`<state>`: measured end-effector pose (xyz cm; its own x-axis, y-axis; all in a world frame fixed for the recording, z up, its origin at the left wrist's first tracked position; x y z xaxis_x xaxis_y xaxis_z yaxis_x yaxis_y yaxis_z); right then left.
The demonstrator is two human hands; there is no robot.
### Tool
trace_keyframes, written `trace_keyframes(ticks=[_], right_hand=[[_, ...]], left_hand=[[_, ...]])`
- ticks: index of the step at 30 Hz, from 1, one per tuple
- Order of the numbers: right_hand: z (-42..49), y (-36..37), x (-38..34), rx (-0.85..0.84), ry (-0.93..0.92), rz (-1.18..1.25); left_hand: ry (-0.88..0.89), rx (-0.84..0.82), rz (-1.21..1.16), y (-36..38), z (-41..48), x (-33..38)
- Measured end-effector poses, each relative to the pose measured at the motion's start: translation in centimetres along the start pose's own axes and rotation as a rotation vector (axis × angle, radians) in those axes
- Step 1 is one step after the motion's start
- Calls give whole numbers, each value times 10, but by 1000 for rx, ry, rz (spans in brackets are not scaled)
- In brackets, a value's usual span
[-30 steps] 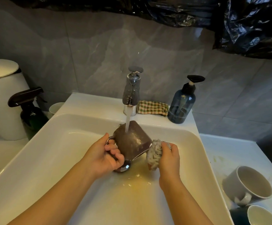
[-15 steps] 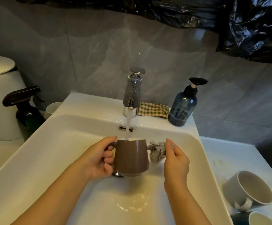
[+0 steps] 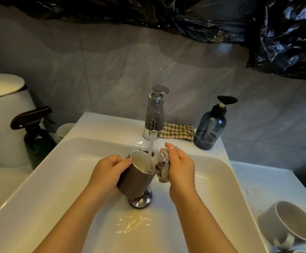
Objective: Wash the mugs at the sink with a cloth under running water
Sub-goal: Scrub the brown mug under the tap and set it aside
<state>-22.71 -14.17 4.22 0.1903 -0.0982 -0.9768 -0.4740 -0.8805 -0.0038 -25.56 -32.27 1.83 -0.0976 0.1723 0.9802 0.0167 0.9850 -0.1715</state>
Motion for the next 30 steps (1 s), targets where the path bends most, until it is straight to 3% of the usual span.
trace_keyframes(ticks=[5, 12, 17, 21, 24, 27, 30], right_hand=[[8, 12, -25, 33, -291, -375], [17, 42, -23, -164, -244, -726], [8, 52, -2, -442, -277, -980], [8, 45, -5, -455, -313, -1115], [15, 33, -10, -311, -356, -1061], [17, 22, -11, -237, -228, -687], [15, 12, -21, -164, -236, -424]], left_hand=[[44, 8, 46, 3, 4, -3], [58, 40, 87, 0, 6, -6], [121, 80, 109, -2, 4, 2], [233, 42, 262, 6, -6, 14], [234, 40, 253, 5, -4, 12], [219, 19, 219, 6, -3, 11], [202, 9, 215, 8, -4, 9]])
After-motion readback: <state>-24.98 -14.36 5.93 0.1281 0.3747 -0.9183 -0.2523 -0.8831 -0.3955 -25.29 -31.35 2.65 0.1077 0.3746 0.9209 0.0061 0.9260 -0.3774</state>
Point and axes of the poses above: each hand's wrist, its own z-axis towards the middle knuckle, its own y-axis out of the palm, x = y × z, the point moved 6 cm from there along z, towards the middle knuckle, and after that the axes turned 4 degrees about y, right-handed, at the moved point
